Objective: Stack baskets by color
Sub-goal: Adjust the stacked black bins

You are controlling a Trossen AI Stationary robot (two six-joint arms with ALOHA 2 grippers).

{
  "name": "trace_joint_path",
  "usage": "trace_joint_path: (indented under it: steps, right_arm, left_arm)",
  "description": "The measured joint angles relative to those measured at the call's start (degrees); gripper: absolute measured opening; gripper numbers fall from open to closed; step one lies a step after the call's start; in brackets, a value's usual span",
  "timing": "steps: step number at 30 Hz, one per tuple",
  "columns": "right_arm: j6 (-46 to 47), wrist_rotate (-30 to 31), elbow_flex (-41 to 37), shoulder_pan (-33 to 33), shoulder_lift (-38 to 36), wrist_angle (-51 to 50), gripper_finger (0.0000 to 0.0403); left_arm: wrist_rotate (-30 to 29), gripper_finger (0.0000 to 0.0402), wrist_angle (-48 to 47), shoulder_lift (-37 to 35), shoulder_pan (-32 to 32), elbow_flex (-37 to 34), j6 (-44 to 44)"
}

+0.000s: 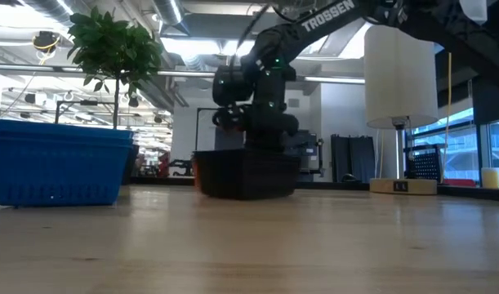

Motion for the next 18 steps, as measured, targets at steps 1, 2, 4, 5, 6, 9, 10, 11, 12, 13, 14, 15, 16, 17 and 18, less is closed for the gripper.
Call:
trace_joint_path:
  steps: [1,2,4,5,6,9,10,11,12,13,14,15,16,17,18]
  right_arm:
    - [-0.14,1.95,0.02,-0.31,0.00,-1.19,0.0001]
    - [-0.28,4.03,0.04,-0.71,-0.07,-2.25,0.0001]
    - [-0.39,7.46,0.07,-1.76,-0.09,-4.20,0.0001]
    - [-0.39,8.82,0.07,-2.38,-0.09,-5.08,0.0001]
    - [-0.39,10.17,0.07,-2.96,-0.09,-5.72,0.0001]
    - [-0.41,14.75,0.07,-4.65,-0.09,-6.64,0.0000]
    - [-0.42,16.59,0.07,-5.25,-0.09,-7.03,0.0000]
    - [-0.51,18.20,0.06,-5.79,-0.09,-7.38,0.0000]
    - [-1.04,19.72,0.06,-6.33,-0.09,-7.35,0.0000]
    - [-1.61,21.07,0.07,-6.84,-0.09,-7.25,0.0000]
    - [-2.33,22.34,0.05,-7.39,-0.09,-7.16,0.0000]
    - [-2.86,23.53,0.07,-7.83,-0.09,-6.91,0.0000]
    - [-3.05,24.56,0.04,-8.23,-0.09,-6.38,0.0000]
    - [-3.11,25.92,0.07,-8.65,-0.09,-5.68,0.0000]
    - [-3.16,26.99,0.07,-9.03,-0.09,-5.01,0.0000]
  left_arm:
    - [0.00,0.0004,0.00,0.00,0.00,0.02,0.00]
    - [-0.01,0.0004,0.00,0.00,0.00,0.00,0.00]
    - [0.00,0.0004,0.00,0.00,0.00,0.00,0.00]
    - [-0.01,0.0004,0.00,0.00,0.00,0.02,0.00]
    - [0.00,0.0004,0.00,0.00,0.00,0.00,-0.02]
    - [0.00,0.0004,0.00,0.00,0.00,0.00,-0.02]
    - [0.00,0.0004,0.00,0.00,0.00,0.01,-0.04]
    - [0.00,0.0004,0.00,0.00,0.00,0.00,-0.06]
    - [-0.01,0.0004,0.00,0.00,0.00,0.01,-0.06]
    - [-0.01,0.0004,0.00,0.00,0.00,0.00,-0.07]
    - [0.00,0.0004,0.00,-0.02,0.00,0.00,-0.05]
    - [0.00,0.0004,0.00,0.00,0.00,0.00,-0.07]
    - [0.00,0.0004,0.00,0.00,0.00,0.02,-0.07]
    - [0.00,0.0004,0.00,0.00,0.00,0.02,-0.07]
    - [0.00,0.0004,0.00,0.00,0.00,0.00,-0.04]
